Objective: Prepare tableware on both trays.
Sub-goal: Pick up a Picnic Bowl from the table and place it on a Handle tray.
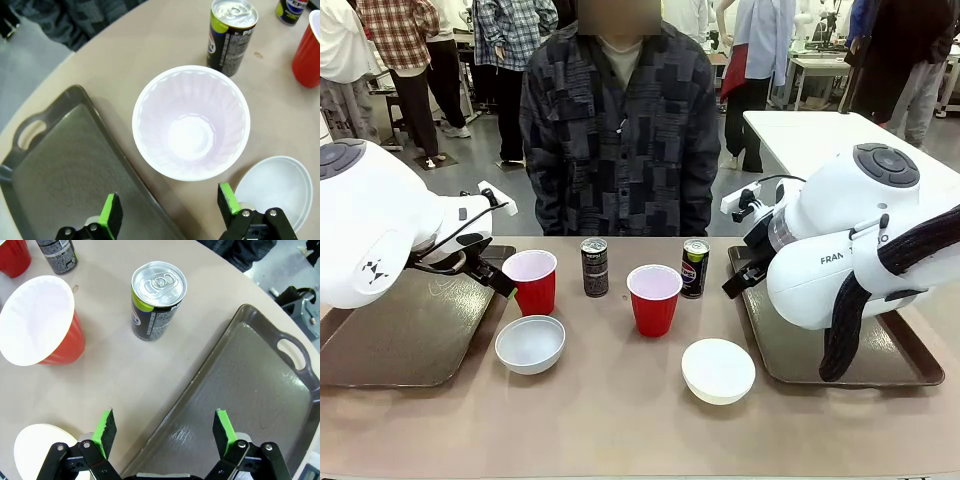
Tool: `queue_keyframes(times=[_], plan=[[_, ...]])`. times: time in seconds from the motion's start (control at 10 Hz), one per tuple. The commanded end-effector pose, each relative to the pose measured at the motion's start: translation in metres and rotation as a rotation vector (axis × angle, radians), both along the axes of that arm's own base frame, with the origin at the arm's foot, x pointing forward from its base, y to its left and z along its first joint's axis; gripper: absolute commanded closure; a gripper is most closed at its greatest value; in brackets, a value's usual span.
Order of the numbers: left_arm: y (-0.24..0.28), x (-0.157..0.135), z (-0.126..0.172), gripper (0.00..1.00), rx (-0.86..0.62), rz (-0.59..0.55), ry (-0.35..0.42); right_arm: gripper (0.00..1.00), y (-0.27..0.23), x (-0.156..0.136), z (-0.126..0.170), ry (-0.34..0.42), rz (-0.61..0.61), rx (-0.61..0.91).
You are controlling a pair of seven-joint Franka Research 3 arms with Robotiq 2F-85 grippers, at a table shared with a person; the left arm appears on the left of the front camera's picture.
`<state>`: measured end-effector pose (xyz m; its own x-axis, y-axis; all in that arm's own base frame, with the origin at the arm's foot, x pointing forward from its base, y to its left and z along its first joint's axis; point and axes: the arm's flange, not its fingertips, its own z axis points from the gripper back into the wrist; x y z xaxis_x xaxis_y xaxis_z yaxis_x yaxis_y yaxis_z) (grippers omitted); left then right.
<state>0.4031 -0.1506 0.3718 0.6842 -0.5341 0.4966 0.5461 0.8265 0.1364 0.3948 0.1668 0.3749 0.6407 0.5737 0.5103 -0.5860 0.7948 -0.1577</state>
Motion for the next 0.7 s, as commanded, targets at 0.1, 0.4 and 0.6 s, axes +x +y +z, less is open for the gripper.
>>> queue_keyframes(times=[0.1, 0.4, 0.6], plan=[[0.000, 0.000, 0.000, 0.00, 0.000, 0.000, 0.000, 0.00, 0.000, 0.000, 0.000, 0.000, 0.000, 0.000], [0.004, -0.072, 0.051, 0.00, 0.048, -0.087, -0.017, 0.00, -0.021, -0.077, 0.055, 0.057, 0.027, 0.011], [0.018, -0.117, 0.068, 0.00, 0.000, -0.102, 0.130, 0.00, -0.038, -0.133, 0.064, 0.191, 0.035, -0.010]])
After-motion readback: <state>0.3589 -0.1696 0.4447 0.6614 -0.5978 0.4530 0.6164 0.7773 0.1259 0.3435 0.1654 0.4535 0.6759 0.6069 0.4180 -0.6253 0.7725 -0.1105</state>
